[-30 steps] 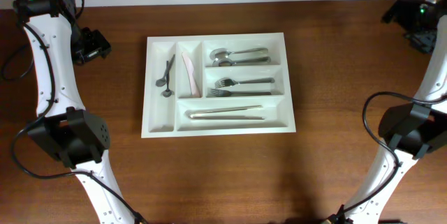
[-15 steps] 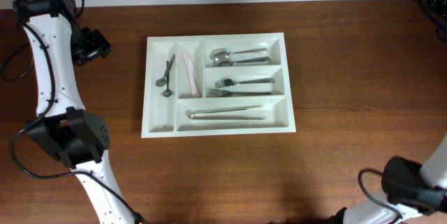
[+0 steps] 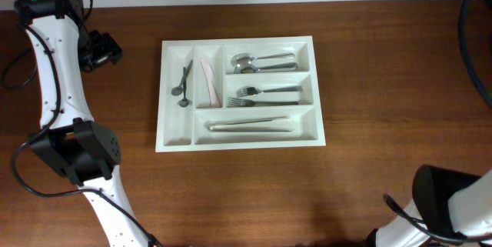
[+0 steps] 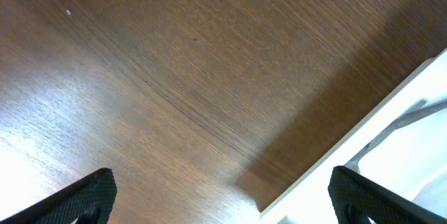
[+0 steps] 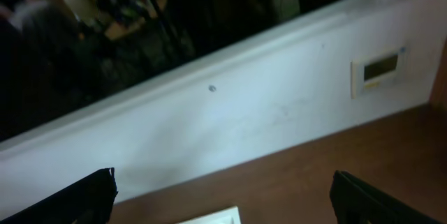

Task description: Pack container

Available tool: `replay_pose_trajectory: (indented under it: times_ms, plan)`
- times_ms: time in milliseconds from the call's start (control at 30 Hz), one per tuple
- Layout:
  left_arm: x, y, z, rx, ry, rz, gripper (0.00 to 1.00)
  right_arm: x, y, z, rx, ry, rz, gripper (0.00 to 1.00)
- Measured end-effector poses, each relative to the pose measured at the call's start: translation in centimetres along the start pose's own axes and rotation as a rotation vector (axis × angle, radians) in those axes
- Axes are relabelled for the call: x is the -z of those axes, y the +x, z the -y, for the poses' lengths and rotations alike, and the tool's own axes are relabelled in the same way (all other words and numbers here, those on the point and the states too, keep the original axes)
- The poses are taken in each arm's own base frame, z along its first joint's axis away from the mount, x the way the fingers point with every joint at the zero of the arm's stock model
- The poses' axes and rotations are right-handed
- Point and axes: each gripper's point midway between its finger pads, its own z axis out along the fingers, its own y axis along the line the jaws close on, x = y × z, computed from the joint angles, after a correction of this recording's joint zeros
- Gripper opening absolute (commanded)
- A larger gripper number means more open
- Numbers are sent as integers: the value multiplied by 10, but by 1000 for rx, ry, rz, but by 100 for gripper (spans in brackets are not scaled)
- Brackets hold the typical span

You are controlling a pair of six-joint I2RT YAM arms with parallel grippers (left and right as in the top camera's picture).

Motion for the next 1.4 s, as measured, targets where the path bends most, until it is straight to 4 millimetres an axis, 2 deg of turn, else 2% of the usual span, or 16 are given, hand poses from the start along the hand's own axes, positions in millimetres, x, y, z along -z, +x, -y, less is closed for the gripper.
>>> replay_pose_trajectory:
  times_ms: [300, 500, 600, 800, 900, 1067, 1233, 1400]
  plan:
    - [0, 0, 0, 0, 0, 0, 99, -4, 5, 1, -53, 1, -26, 99]
    - [0, 0, 0, 0, 0, 0, 99, -15, 35, 14, -87, 57, -144, 99]
    - [0, 0, 0, 0, 0, 0, 99, -15, 45, 10, -69, 57, -125, 99]
    - [0, 0, 0, 0, -1, 1, 99, 13, 71, 5, -26, 24, 10, 99]
    - [0, 0, 0, 0, 0, 0, 99, 32, 98, 19, -23, 43, 44, 99]
    - [0, 0, 0, 0, 0, 0, 99, 41, 140, 44, -27, 100, 15, 99]
    - [0, 0, 0, 0, 0, 0, 99, 43, 166, 62, -26, 137, 26, 99]
    - [0, 0, 0, 0, 0, -1, 99, 56, 187, 73, -23, 122, 105, 99]
